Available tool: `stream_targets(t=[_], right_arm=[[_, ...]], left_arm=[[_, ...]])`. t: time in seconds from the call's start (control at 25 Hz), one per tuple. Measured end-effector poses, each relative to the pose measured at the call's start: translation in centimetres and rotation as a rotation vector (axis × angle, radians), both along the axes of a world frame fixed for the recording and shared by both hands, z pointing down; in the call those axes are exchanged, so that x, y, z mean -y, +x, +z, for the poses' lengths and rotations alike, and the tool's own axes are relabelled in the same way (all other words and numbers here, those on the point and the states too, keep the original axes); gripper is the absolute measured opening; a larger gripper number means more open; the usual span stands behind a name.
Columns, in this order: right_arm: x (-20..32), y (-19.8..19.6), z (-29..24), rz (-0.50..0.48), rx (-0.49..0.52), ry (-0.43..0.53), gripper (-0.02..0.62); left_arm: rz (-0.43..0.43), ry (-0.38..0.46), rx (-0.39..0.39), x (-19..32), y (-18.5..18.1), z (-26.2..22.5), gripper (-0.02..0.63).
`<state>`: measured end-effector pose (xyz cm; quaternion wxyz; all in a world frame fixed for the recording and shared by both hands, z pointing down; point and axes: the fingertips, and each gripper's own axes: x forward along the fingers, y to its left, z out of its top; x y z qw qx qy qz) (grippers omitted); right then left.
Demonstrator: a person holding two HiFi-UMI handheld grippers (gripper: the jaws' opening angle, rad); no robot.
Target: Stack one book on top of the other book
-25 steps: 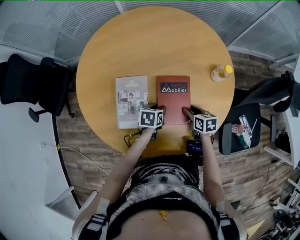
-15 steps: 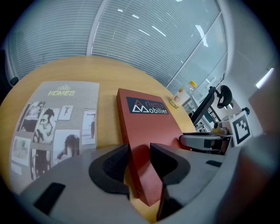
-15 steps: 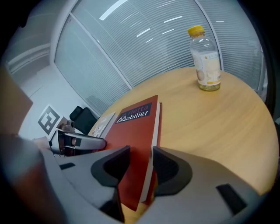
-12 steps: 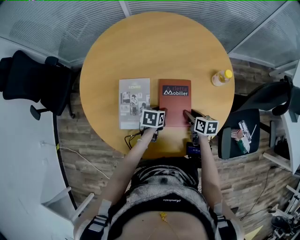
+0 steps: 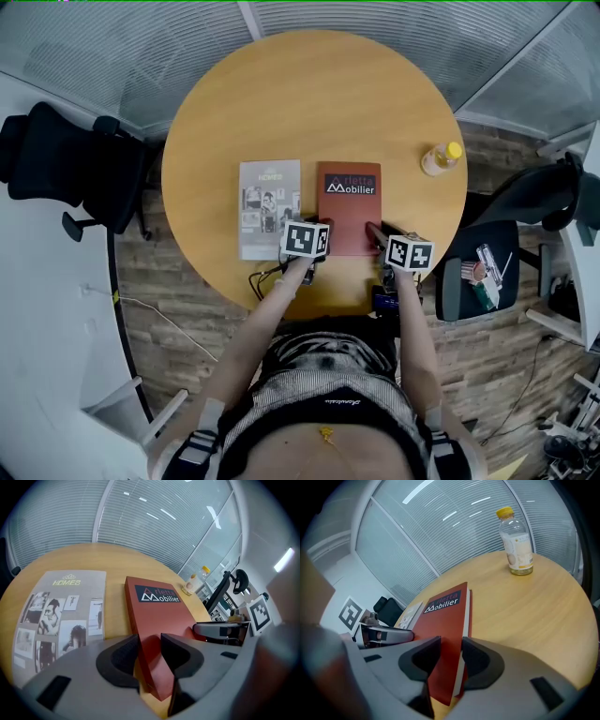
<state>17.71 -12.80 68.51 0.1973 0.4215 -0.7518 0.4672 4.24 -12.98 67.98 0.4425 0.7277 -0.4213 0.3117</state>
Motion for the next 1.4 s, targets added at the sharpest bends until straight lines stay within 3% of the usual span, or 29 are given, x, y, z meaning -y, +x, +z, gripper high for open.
stream_targets(t=[0.56, 1.4], right_arm=[[-0.6, 0.0, -0.2, -0.012, -0.084, -0.037, 0.152], [-1.9, 0.5, -6.1, -0.03, -0.147, 0.004, 0.152]], left_arm=[[-0.024, -0.033, 0.005, -0.4, 0.0, -0.4, 0.15], [-0.038, 0.029, -0.029, -1.8, 0.5, -6.3, 0.13]])
